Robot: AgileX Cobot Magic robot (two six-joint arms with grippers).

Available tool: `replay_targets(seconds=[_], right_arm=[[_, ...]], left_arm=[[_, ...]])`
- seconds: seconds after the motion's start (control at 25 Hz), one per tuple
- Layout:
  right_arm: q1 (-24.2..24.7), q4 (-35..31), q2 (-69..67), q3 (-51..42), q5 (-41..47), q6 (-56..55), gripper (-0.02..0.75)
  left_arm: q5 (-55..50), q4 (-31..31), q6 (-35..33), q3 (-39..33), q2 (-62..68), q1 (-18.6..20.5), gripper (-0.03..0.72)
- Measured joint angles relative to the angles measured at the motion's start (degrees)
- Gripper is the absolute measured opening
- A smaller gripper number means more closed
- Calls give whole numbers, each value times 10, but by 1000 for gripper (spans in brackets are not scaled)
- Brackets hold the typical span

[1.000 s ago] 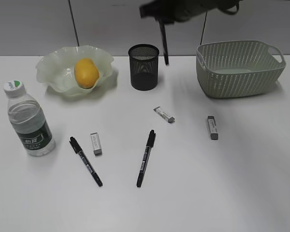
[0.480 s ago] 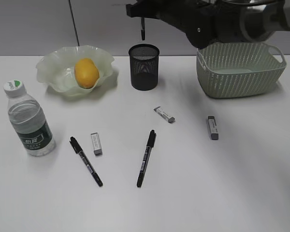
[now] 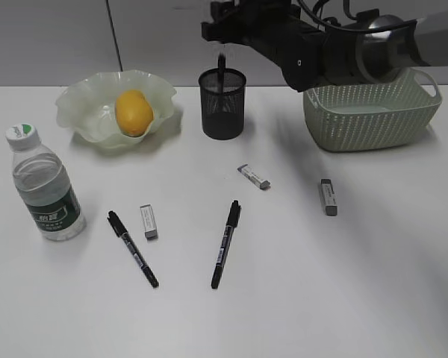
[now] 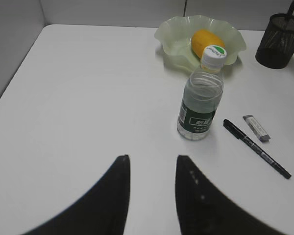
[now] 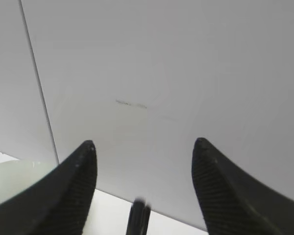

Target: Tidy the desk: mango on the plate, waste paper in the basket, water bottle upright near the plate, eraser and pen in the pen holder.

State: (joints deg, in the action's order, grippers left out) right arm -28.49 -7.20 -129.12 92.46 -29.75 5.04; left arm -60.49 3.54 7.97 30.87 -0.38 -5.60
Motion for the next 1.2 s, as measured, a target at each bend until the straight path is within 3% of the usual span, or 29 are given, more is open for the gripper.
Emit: replay_targets(seconds=[0.12,0.36,0.6,0.96,1.2], right_arm=[[0,0,30,0,82,0,533],[0,29,212,-25,480,-1,537],[0,66,418,-207,762,-60,489],[0,91,862,-543,902,-132,466],[0,105,1139,-623,908,-135,466]], left_arm=[[0,0,0,0,0,0,237],[0,0,0,0,0,0,237],[0,0,0,0,0,0,238],[0,-1,0,0,0,0,237],[1,-9,-16,0,50,0,237]])
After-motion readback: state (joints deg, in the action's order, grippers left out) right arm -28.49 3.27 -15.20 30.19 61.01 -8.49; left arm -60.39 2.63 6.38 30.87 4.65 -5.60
